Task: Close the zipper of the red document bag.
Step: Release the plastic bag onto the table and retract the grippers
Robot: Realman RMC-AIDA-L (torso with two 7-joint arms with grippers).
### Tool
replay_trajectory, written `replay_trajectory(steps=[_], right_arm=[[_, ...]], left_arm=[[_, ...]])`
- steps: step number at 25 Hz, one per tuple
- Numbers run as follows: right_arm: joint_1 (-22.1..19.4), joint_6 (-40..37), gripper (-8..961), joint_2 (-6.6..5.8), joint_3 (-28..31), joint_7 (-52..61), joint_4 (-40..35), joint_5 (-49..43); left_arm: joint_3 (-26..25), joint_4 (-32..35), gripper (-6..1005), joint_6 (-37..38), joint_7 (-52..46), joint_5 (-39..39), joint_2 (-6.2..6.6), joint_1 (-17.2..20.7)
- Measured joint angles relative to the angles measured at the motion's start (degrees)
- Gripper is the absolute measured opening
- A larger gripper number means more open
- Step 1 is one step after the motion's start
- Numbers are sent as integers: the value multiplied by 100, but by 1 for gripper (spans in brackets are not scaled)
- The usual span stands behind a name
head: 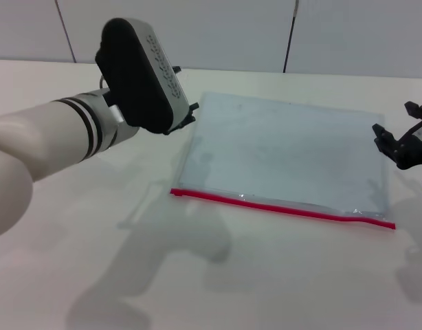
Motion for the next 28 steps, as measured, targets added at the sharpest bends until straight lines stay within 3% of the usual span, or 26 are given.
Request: replay_trajectory(steps=[5, 8, 9, 13, 17, 24, 26, 28], right_arm=[[-81, 420, 562, 5, -143, 13, 30, 47], [-240, 1319, 689, 12, -371, 199, 149, 101], [-282, 1649, 731, 11, -453, 260, 235, 177], [-363, 3154, 760, -1, -760, 350, 734, 753], [-425, 5023, 765, -14, -1316, 355, 1342, 1258], [-337, 9213, 758, -12, -2538, 398, 3119, 1636], [-226, 9934, 753, -23, -2850, 379, 3410, 1993], [-157, 10161, 749, -33, -3003, 334, 3499, 2200]], left_arm=[[23, 93, 693, -852, -392, -40, 0, 352], [107, 107, 847, -2058, -716, -383, 2, 737], [144, 96, 851, -2399, -821, -576, 5, 828], [403, 58, 865, -3483, -1205, -1323, 17, 1109], [738, 16, 880, -4322, -1299, -1565, 16, 1416], [1106, -48, 886, -5195, -1337, -1672, 10, 1978], [1170, -97, 886, -5273, -1333, -1774, 11, 2049], [1196, -244, 887, -5351, -1320, -1841, 11, 2077]])
